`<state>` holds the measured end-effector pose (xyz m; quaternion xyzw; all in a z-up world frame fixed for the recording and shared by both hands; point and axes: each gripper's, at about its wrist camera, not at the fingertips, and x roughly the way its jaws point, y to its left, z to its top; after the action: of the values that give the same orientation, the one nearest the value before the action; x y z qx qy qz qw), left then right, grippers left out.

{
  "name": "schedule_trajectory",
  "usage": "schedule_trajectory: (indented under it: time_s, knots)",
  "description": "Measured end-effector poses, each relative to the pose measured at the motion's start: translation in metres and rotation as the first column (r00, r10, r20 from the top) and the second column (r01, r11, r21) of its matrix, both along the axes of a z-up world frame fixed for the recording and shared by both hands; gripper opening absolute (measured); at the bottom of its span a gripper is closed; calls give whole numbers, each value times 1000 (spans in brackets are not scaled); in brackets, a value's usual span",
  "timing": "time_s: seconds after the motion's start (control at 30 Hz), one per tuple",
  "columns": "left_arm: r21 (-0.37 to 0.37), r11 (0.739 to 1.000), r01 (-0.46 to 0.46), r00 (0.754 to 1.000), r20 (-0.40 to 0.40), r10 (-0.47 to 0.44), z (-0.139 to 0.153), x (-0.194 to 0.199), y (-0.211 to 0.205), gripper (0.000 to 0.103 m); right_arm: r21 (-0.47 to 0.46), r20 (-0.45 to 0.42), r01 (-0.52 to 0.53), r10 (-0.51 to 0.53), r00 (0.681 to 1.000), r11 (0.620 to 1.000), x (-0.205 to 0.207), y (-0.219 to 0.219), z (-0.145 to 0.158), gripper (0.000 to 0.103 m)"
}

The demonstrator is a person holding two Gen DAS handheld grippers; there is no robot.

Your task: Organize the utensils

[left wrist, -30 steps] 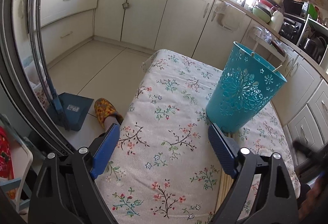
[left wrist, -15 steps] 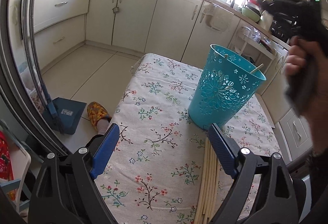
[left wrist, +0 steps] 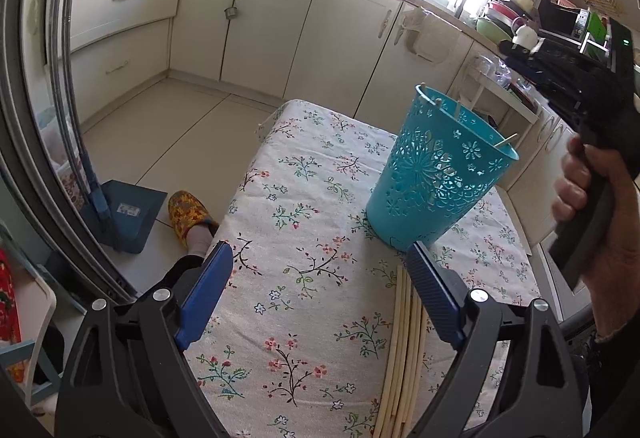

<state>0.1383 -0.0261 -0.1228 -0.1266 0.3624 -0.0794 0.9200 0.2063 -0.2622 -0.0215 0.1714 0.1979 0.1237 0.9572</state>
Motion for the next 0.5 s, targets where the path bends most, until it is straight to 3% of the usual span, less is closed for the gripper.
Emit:
schedule_trajectory:
  time_s: [0.13, 0.23, 0.4, 0.5]
  knots:
    - [5, 1000, -3, 1000, 14, 3, 6, -5, 1, 85, 30, -16, 22, -22, 1000, 999, -46, -8, -4, 23]
    - [6, 1000, -9, 1000, 13, 9, 6, -7, 3, 85, 8, -141, -1, 2, 990, 1000, -76, 3, -38, 23]
    - [11, 1000, -3, 1000, -5, 3, 1, -10, 3, 85, -12, -439, -77, 64, 896, 997, -97, 37, -133, 19]
    - [21, 1000, 8, 1000, -6, -7, 1, -14, 1, 85, -31, -494, -71, 46, 868, 997, -90, 47, -156, 16]
